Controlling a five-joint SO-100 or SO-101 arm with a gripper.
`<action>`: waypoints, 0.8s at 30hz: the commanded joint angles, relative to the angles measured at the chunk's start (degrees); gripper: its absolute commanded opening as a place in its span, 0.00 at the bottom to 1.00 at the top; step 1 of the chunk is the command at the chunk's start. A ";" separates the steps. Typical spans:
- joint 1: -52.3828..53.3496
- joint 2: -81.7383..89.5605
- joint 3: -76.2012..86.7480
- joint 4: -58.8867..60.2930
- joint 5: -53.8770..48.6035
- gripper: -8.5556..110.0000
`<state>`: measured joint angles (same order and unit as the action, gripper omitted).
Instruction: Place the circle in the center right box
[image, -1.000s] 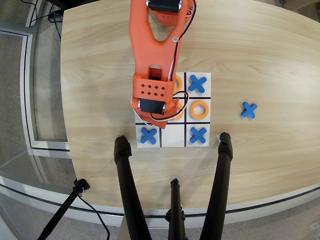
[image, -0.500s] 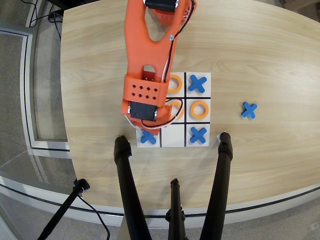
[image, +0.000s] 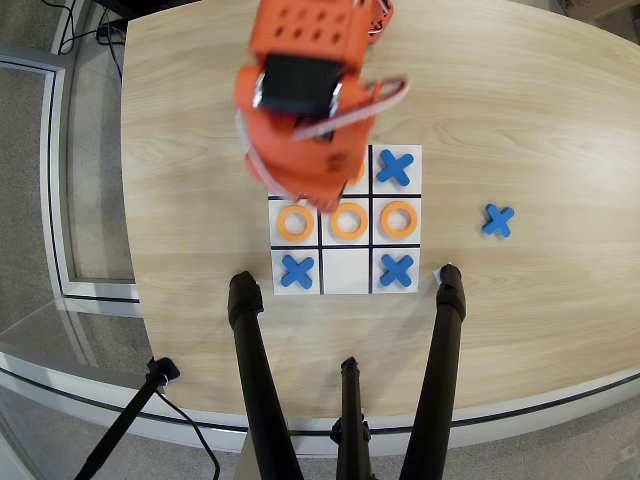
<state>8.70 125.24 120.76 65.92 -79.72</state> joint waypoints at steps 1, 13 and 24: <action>-2.64 21.18 15.21 1.58 -1.58 0.17; -7.73 55.99 44.30 6.50 -2.20 0.17; -8.88 65.74 56.69 6.68 -4.92 0.17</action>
<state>0.26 189.05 176.04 72.60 -84.20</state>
